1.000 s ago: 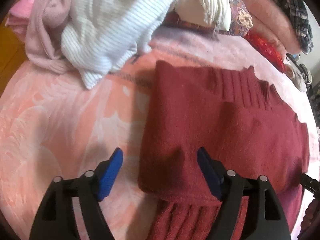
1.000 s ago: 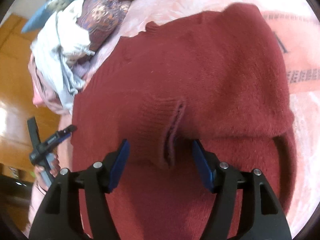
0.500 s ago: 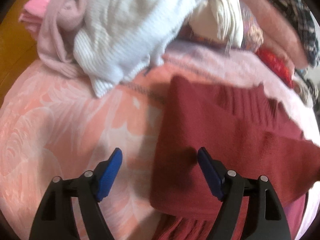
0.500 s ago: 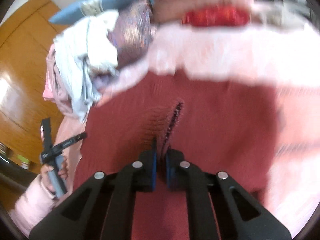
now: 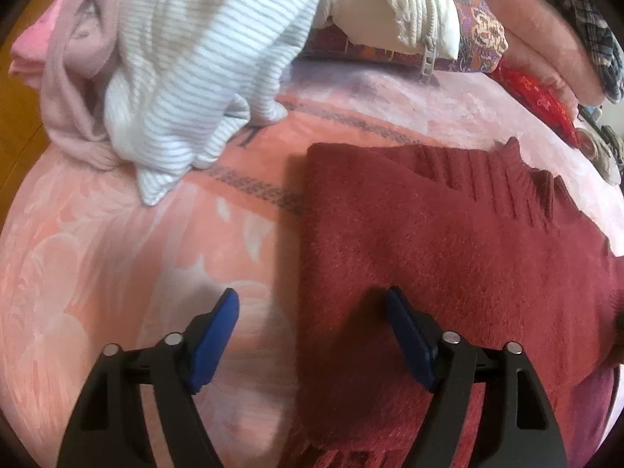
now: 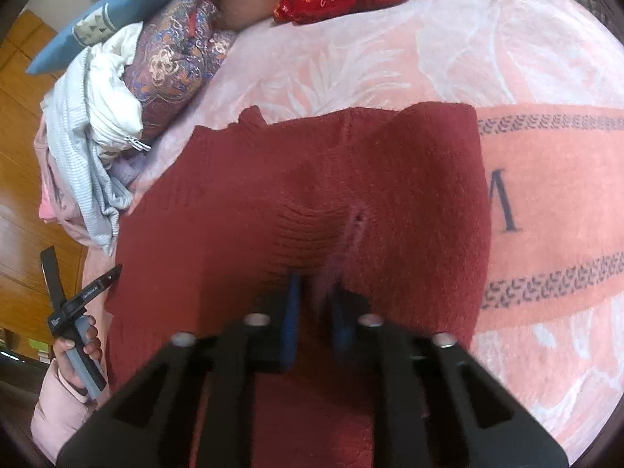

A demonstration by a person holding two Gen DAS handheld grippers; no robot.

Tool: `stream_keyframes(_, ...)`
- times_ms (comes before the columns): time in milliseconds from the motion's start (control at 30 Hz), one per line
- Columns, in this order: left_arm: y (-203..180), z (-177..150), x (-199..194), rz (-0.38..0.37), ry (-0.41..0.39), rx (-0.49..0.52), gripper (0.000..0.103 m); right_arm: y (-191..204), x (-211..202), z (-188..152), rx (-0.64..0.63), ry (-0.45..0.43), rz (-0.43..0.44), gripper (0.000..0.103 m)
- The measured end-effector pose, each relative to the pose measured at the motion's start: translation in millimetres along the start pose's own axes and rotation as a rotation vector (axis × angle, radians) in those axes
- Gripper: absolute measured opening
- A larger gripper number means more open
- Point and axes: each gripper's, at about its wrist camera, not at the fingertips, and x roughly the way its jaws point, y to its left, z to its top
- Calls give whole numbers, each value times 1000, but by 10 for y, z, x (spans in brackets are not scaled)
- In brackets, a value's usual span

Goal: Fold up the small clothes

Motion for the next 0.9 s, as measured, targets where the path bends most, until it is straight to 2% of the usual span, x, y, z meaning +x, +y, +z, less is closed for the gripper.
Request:
stream_keyframes(67, -45, 15, 38, 8, 14, 14, 67, -30, -12, 22, 5, -4, -8, 8)
stream_keyframes(100, -61, 3, 46, 18, 16, 24, 68, -60, 37, 19, 18, 19, -42, 9)
stream_keyframes(233, -126, 2, 68, 60, 18, 60, 72, -99, 88, -10, 47, 26, -41, 9)
stream_keyframes(300, -97, 13, 32, 42, 26, 41, 71, -84, 28, -17, 45, 17, -29, 16)
stream_keyframes(333, -64, 8, -21, 22, 27, 27, 70, -70, -10, -28, 40, 14, -27, 23)
stream_keyframes(367, -49, 0, -76, 4, 19, 21, 70, -65, -82, -47, 37, 6, -26, 36)
stream_keyframes(433, -40, -27, -182, -8, -5, 32, 71, -83, -210, -78, 47, -19, 6, 41)
stream_keyframes(533, -85, -72, -303, -39, -35, 59, 71, -100, -299, -125, 65, -13, 90, 58)
stream_keyframes(600, -133, -110, -337, -53, -42, 72, 72, -68, -234, -136, 48, 15, 63, 58)
stream_keyframes(633, -187, -133, -325, -51, -34, 87, 72, -51, -202, -136, 39, 27, 52, 56)
stream_keyframes(700, -247, -151, -271, -37, -24, 104, 72, -11, -101, -150, 23, 56, 36, 39)
stream_keyframes(767, -313, -164, -178, -18, -5, 118, 72, 35, -60, -177, -1, 74, 32, 7)
stream_keyframes(833, -312, -176, -140, -19, 6, 110, 72, 76, -101, -212, -21, 81, 60, 7)
stream_keyframes(900, -281, -189, -128, -33, 7, 103, 73, 87, -144, -237, -38, 76, 35, 7)
